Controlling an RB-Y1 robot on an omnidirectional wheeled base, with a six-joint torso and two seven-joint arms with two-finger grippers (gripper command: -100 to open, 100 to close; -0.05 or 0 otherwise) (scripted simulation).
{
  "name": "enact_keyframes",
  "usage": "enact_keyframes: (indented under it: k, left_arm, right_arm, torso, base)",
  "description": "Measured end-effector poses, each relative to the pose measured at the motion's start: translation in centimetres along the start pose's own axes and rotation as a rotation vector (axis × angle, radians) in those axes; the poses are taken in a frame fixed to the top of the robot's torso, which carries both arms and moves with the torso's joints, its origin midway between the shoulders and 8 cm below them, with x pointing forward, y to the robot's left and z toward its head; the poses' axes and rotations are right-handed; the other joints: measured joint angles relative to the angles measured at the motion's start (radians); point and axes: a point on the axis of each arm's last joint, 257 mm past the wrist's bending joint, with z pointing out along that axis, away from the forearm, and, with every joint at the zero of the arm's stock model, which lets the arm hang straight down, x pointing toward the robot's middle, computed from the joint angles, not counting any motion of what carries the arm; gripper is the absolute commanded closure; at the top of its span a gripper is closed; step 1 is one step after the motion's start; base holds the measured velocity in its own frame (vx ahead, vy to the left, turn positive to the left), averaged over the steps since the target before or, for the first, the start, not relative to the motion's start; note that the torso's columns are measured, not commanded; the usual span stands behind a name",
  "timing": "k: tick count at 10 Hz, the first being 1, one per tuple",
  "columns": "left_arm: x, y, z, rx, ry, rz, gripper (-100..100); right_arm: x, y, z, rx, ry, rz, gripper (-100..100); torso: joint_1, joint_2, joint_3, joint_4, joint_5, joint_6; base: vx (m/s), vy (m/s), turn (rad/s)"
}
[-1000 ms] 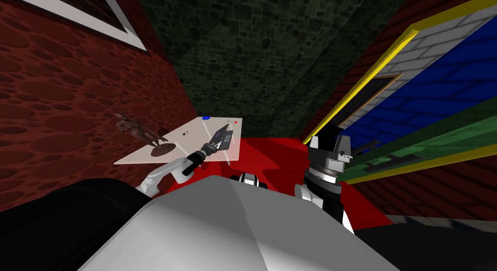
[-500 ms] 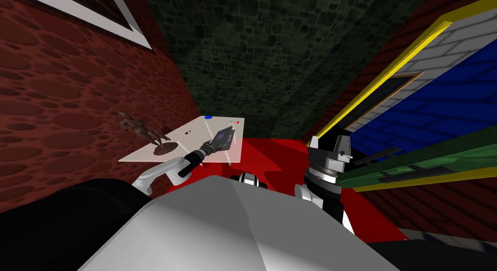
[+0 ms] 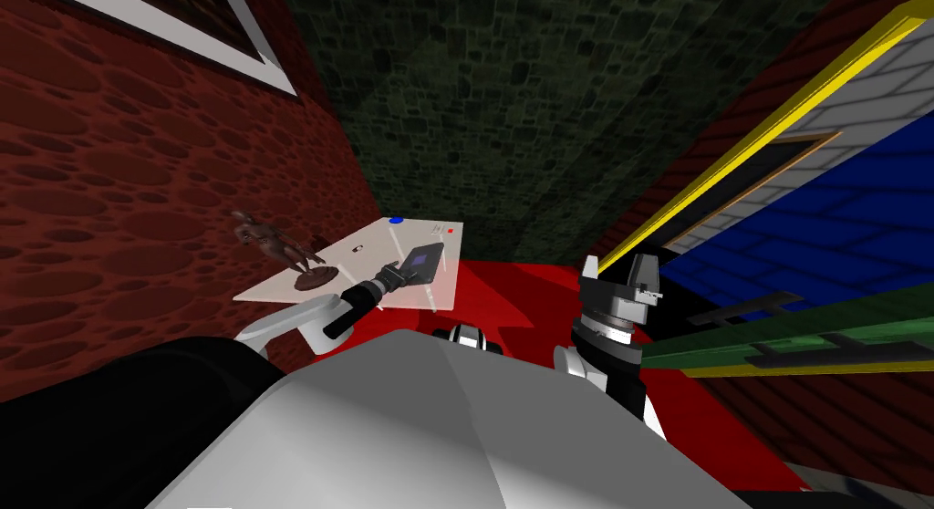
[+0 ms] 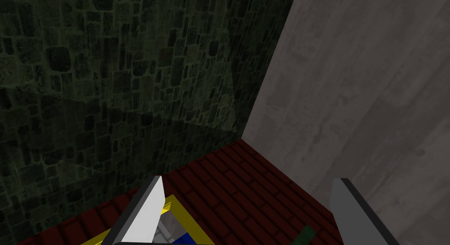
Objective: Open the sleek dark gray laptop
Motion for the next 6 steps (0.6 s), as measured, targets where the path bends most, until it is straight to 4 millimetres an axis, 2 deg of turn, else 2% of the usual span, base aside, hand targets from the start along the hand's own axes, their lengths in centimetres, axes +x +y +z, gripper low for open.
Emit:
enact_keyframes:
  k: [1, 6]
  left_arm:
    - [-0.05, -0.01, -0.03, 0.000, 0.000, 0.000, 0]
    - [-0.05, -0.01, -0.03, 0.000, 0.000, 0.000, 0]
  right_arm:
    - [0.00, 0.00, 0.00, 0.000, 0.000, 0.000, 0]
    - [0.00, 0.00, 0.00, 0.000, 0.000, 0.000, 0]
  torso:
    - [-0.001, 0.001, 0.001, 0.000, 0.000, 0.000]
    - [0.000, 0.000, 0.000, 0.000, 0.000, 0.000]
  base:
    - [0.000, 0.000, 0.000]
    - [0.000, 0.000, 0.000]
